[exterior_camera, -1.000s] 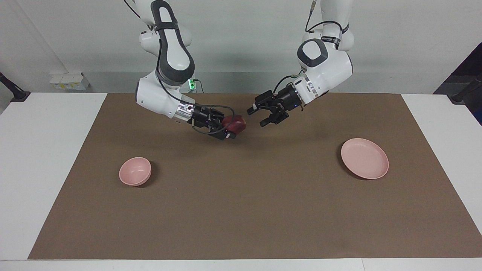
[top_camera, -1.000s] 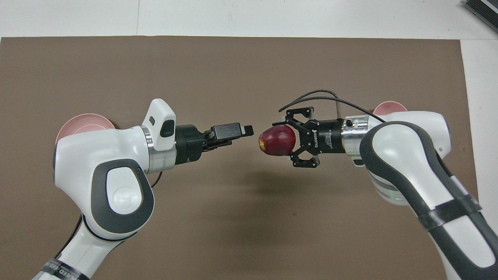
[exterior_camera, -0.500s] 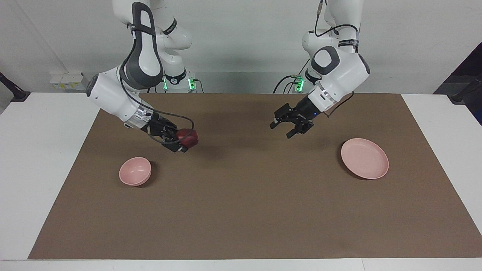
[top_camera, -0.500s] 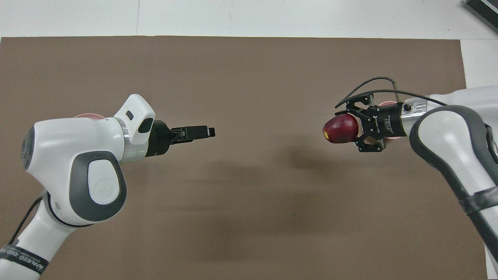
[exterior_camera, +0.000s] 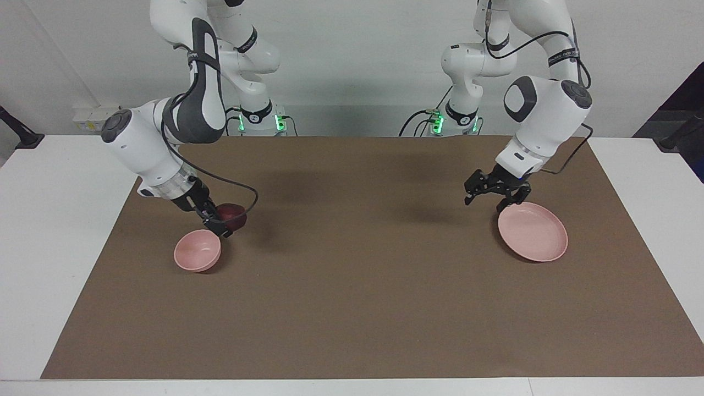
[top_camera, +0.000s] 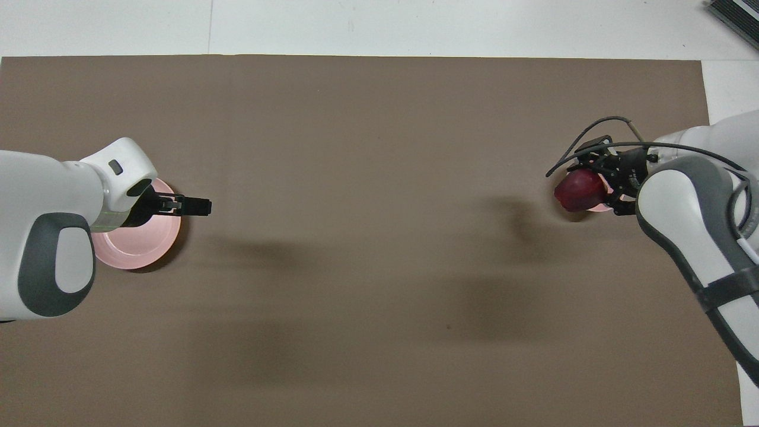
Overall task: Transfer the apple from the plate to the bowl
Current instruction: 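Open the left gripper and withdraw while the right gripper carries the apple, then lower the apple into the small pink bowl and open the right gripper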
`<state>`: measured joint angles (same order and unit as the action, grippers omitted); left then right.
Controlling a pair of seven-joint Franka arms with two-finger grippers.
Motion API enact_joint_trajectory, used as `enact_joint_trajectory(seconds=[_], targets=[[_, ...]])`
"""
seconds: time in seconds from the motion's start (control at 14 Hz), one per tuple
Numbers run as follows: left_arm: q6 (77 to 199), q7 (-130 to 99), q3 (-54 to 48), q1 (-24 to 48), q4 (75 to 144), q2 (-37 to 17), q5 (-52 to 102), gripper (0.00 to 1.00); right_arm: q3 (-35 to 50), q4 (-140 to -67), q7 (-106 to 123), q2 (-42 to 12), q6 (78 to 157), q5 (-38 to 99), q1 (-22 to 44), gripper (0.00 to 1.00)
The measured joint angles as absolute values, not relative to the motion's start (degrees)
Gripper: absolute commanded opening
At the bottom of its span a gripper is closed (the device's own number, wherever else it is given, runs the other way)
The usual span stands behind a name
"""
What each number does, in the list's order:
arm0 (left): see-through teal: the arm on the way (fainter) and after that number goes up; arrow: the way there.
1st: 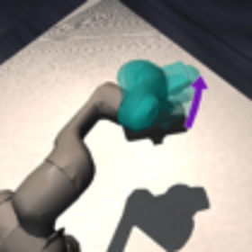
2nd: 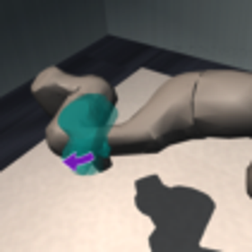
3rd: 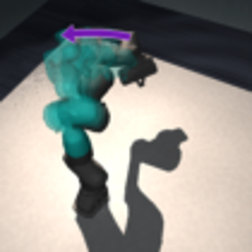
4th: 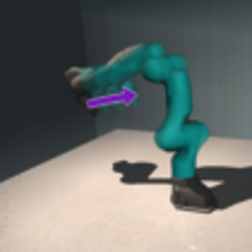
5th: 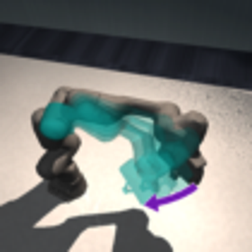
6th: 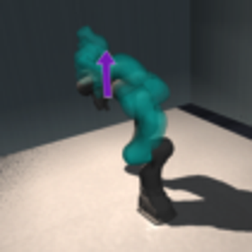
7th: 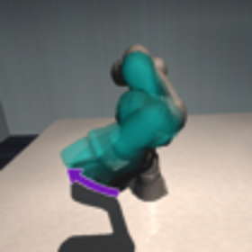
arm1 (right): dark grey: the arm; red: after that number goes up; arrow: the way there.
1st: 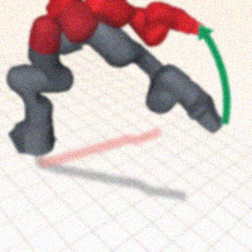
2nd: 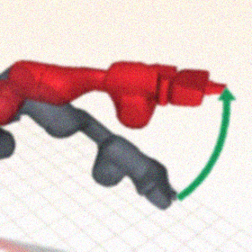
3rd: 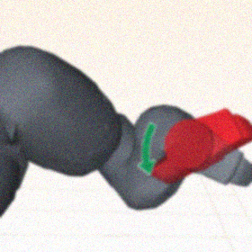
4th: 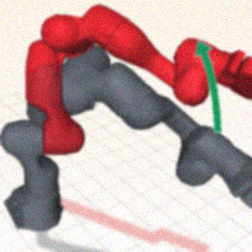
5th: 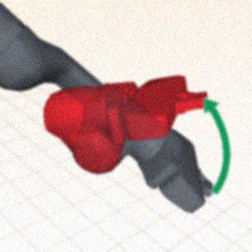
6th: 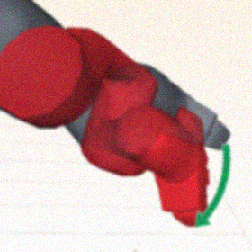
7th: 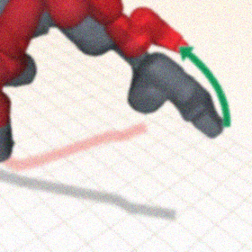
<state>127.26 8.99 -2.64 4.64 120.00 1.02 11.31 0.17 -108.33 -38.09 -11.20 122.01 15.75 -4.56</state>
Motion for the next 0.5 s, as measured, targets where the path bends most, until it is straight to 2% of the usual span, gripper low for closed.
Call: enact_joint_trajectory(seconds=[0.21,0.5], targets=[[124.17,9.04,0.36,4.62,115.89,1.27,4.89,1.00,0.14,-108.55,-32.95,-11.79,122.43,11.05,-6.91,0.00],[108.45,10.16,1.49,4.62,102.91,2.07,1.65,1.00,0.13,-110.17,-30.33,-14.38,127.04,7.20,-8.36,0.00]])
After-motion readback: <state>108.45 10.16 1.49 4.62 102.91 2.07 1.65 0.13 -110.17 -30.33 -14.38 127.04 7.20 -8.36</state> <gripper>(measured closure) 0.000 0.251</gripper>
